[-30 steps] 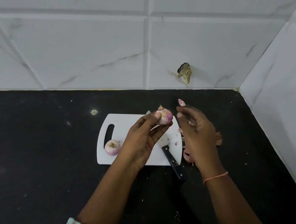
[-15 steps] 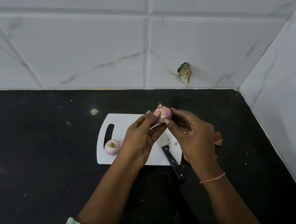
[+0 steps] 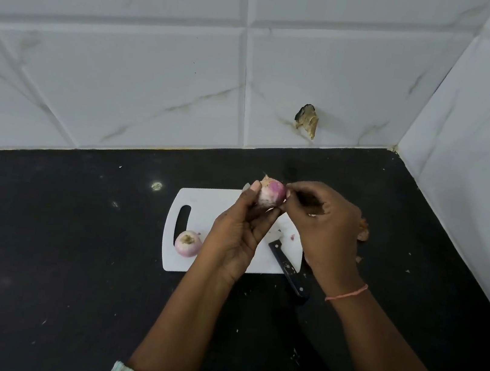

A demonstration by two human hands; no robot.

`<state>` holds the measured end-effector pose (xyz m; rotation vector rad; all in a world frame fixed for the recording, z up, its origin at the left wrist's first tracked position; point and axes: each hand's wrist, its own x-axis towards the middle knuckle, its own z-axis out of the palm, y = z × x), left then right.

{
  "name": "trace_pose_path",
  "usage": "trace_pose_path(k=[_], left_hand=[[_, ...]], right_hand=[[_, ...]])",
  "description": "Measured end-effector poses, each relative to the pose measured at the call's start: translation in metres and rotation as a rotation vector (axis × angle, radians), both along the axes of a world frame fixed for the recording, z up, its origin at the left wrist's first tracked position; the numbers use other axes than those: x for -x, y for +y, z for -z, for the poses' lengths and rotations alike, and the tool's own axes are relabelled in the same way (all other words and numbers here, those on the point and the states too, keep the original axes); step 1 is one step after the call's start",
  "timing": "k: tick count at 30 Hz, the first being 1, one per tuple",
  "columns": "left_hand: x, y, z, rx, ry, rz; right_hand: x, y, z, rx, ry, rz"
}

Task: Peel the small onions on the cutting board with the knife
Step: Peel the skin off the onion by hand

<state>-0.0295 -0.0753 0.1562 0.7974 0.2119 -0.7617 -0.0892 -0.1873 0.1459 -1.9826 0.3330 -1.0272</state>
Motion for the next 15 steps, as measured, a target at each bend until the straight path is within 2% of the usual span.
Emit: trace_pose_path(k=[3,5,7,9,10,13,15], left_hand=[[-0.001,-0.001,-0.001,0.073,0.101,0.010],[-0.001,-0.001,-0.002,0.129,0.180,0.014],[-0.002,0.000,-0.001,0.165,0.231,0.016],[-0.004,0.000,-0.001,0.189,0.255,0.024],[-0.004,0.000,0.000,0.198,0.262,0.030],[-0.006,0.000,0.001,0.214,0.291,0.035],[-0.007,0.000,0.003,0.196,0.280,0.028]], right_hand=[[0.000,-0.003,-0.003,-0.244,-0.029,0.020],[0.001,-0.007,-0.005,-0.370,0.037,0.007],[0.001,-0.015,-0.002,-0.405,0.225,-0.070],[0.002,-0.019,0.004,-0.315,0.388,-0.107],[0.002,-0.019,0.006,-0.237,0.373,-0.067],[0.006,-0.011,0.001,-0.079,0.110,0.076],[0.006,-0.006,-0.004,-0.051,0.027,0.011]])
